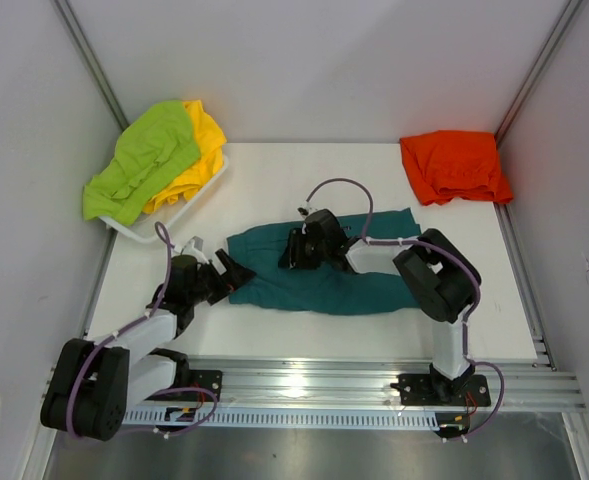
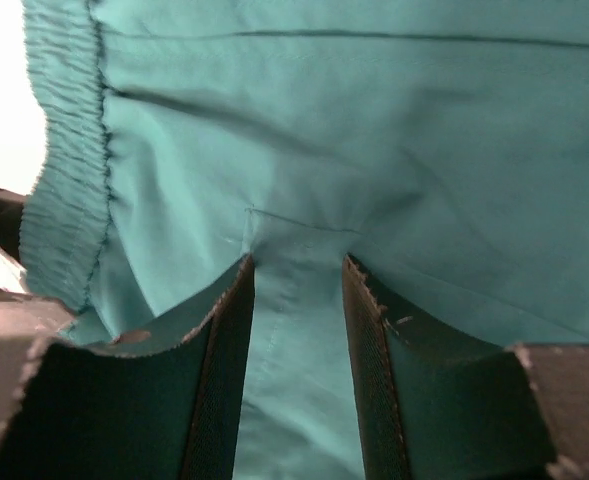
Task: Fold and stack the shorts
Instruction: Fold the shorts
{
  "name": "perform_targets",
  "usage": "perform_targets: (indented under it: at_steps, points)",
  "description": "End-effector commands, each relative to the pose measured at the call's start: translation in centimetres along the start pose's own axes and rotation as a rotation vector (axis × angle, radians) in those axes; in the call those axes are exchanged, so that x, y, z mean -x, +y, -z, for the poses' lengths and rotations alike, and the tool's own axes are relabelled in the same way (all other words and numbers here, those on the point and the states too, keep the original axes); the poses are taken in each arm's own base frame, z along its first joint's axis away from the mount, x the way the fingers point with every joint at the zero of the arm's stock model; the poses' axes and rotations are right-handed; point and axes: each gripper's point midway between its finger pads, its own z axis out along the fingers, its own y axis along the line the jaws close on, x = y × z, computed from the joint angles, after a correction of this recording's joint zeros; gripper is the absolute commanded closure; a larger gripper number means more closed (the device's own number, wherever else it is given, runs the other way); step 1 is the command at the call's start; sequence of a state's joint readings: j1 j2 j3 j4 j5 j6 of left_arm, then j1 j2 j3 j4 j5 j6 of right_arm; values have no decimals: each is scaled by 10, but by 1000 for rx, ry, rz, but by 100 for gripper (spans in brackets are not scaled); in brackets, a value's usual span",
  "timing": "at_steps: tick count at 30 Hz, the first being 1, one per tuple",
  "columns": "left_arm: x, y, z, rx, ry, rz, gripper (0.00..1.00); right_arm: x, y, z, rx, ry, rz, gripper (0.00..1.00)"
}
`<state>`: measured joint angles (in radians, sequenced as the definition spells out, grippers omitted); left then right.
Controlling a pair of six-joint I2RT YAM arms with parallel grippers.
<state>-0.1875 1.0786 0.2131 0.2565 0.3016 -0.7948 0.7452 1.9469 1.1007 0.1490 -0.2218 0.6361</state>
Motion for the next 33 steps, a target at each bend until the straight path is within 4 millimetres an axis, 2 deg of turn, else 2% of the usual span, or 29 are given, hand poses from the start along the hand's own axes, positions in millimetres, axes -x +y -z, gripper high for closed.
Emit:
perform_targets:
  at_steps: [1,5,9,13,16,19,21,22,25,30,33]
  points:
    - [-30,28,3,82,85,50,1,9,23,-18,99,-6,8,57]
    - [-29,30,2,92,86,49,1,-5,2,-29,23,35,-5,57]
    - [-30,31,1,97,95,53,1,-9,-14,-31,-43,41,-5,57]
    - [-29,29,2,100,94,47,1,8,6,-17,-2,-10,12,57]
    - [-22,24,8,103,75,33,1,29,28,-5,31,-42,32,57]
    - [3,4,18,78,5,10,1,42,53,2,98,-52,39,57]
    - [7,0,25,83,-1,12,1,45,70,5,156,-47,35,57]
    - [17,-8,29,74,-21,5,1,45,75,5,173,-46,33,57]
    - [21,-4,39,104,-14,26,1,46,92,4,243,-40,29,57]
    - [23,1,45,79,-43,49,1,29,106,-6,316,24,-7,57]
    - [20,1,43,49,-44,64,1,17,109,-13,357,65,-23,60]
